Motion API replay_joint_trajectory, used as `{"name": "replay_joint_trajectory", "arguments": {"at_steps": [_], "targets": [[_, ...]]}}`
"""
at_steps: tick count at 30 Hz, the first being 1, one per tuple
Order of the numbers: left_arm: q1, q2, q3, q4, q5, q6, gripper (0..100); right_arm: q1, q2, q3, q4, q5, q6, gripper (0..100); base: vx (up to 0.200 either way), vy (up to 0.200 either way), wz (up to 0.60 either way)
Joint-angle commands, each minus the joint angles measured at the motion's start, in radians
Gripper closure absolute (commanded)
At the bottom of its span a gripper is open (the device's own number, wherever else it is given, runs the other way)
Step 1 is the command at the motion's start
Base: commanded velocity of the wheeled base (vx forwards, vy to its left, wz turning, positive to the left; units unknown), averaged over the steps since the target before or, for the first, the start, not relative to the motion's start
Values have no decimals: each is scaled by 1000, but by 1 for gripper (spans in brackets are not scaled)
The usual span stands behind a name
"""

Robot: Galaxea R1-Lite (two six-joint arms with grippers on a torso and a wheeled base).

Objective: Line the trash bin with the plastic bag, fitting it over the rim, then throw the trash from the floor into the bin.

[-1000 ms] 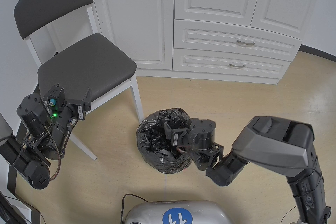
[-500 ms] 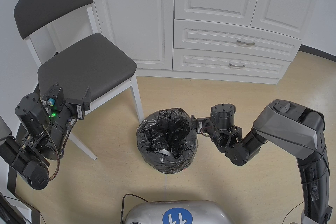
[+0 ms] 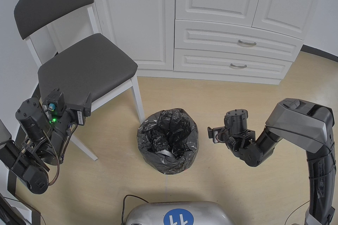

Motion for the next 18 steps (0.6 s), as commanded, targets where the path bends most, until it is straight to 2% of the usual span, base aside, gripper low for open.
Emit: {"name": "replay_joint_trajectory", "arguments": {"at_steps": [1, 7, 8, 12, 16, 17, 18], "targets": [[-1, -25, 83, 0, -4, -17, 0, -20, -170, 229, -130, -1, -14, 0, 0, 0, 0], [58, -8, 95, 0, -30, -144, 0, -109, -320, 410, -202, -2, -67, 0, 0, 0, 0], [72, -9, 118, 0, -53, -183, 0, -127, -357, 451, -214, -2, -67, 0, 0, 0, 0], [113, -38, 213, 0, -124, -229, 0, -192, -420, 550, -297, -2, -63, 0, 0, 0, 0], [145, -84, 259, 0, -144, -305, 0, -264, -438, 689, -510, -1, -69, 0, 0, 0, 0], [145, -84, 259, 0, -144, -305, 0, -264, -438, 689, -510, -1, -69, 0, 0, 0, 0], [157, -101, 261, 0, -147, -342, 0, -276, -435, 749, -621, -1, -67, 0, 0, 0, 0]]}}
